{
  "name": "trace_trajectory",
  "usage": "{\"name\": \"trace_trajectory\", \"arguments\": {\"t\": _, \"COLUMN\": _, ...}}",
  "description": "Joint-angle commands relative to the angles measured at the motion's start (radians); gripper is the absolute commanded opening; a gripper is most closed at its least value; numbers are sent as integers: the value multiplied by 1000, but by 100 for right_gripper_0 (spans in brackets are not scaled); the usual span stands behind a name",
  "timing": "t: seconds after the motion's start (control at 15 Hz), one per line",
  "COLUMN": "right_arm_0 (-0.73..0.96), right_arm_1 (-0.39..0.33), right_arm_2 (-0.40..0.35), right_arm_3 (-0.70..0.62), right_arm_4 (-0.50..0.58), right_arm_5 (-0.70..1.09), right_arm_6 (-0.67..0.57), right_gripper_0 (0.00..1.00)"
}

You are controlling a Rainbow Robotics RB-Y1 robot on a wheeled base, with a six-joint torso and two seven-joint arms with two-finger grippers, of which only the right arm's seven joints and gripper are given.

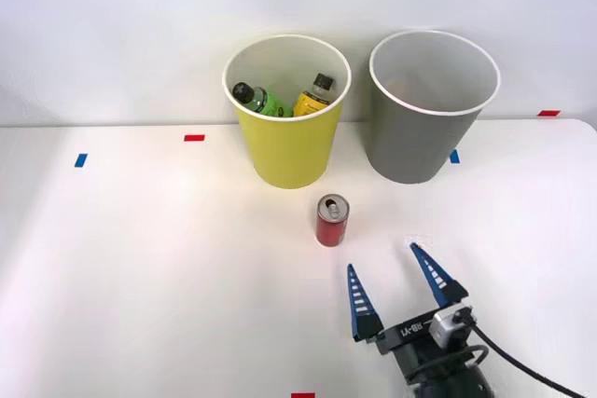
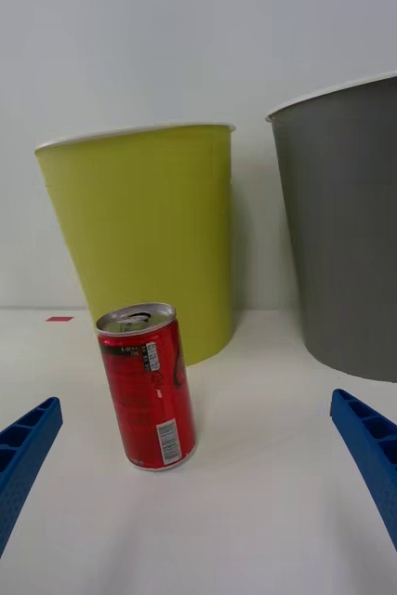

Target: Put cans in the gray bin, plastic bottles in the light green bin

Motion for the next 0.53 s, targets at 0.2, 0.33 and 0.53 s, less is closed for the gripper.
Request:
{"name": "trace_trajectory", "arguments": {"t": 0.2, "right_arm_0": -169, "right_arm_1": 43, "right_arm_2": 10, "right_arm_3": 164, "right_arm_4": -7, "right_arm_5": -4, "right_arm_6": 6, "right_gripper_0": 100}}
{"name": "trace_trajectory", "arguments": {"t": 0.33, "right_arm_0": -229, "right_arm_1": 72, "right_arm_2": 7, "right_arm_3": 234, "right_arm_4": -7, "right_arm_5": -6, "right_arm_6": 9, "right_gripper_0": 100}}
{"name": "trace_trajectory", "arguments": {"t": 0.53, "right_arm_0": -316, "right_arm_1": 103, "right_arm_2": 7, "right_arm_3": 314, "right_arm_4": 4, "right_arm_5": -6, "right_arm_6": 14, "right_gripper_0": 100}}
